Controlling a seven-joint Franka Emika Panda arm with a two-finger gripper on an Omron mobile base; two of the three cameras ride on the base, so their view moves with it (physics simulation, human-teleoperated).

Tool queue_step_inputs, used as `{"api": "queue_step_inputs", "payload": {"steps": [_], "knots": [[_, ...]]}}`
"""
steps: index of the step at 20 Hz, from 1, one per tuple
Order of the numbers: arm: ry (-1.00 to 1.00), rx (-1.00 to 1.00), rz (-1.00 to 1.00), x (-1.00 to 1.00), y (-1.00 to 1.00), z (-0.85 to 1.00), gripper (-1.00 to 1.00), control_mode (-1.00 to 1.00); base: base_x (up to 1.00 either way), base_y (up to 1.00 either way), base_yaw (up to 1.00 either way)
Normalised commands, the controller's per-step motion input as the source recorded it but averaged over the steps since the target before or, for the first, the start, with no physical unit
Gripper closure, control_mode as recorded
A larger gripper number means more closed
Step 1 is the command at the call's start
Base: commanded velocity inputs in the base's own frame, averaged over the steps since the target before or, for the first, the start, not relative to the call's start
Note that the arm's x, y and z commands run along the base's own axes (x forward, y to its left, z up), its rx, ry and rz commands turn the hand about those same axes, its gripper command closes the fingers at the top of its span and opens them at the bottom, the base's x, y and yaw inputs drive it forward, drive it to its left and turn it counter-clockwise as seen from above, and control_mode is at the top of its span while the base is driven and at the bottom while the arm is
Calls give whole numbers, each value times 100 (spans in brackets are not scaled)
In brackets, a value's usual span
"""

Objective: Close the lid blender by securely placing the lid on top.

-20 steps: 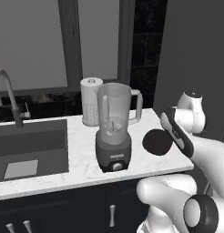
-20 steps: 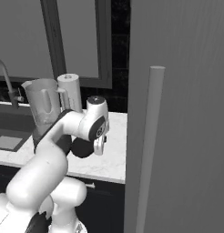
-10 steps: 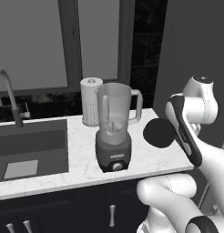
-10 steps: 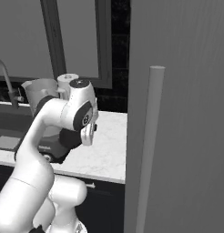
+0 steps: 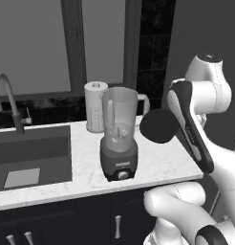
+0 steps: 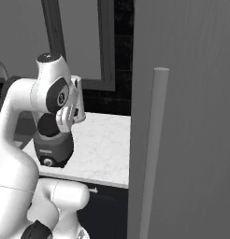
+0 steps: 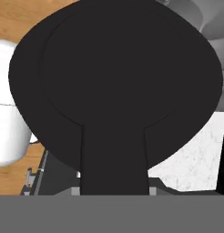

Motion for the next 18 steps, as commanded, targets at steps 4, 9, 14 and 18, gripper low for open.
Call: {"api": "queue_step_inputs", "payload": {"steps": [4,9,14,18], "knots": [[-1,0,0,-14,37,78,100,-100,0,0,0],[-5,0,3,-8,34,53,100,-100,0,0,0],[-5,0,1,-6,30,48,100,-100,0,0,0],[0,0,0,8,47,13,100,-100,0,0,0]]}}
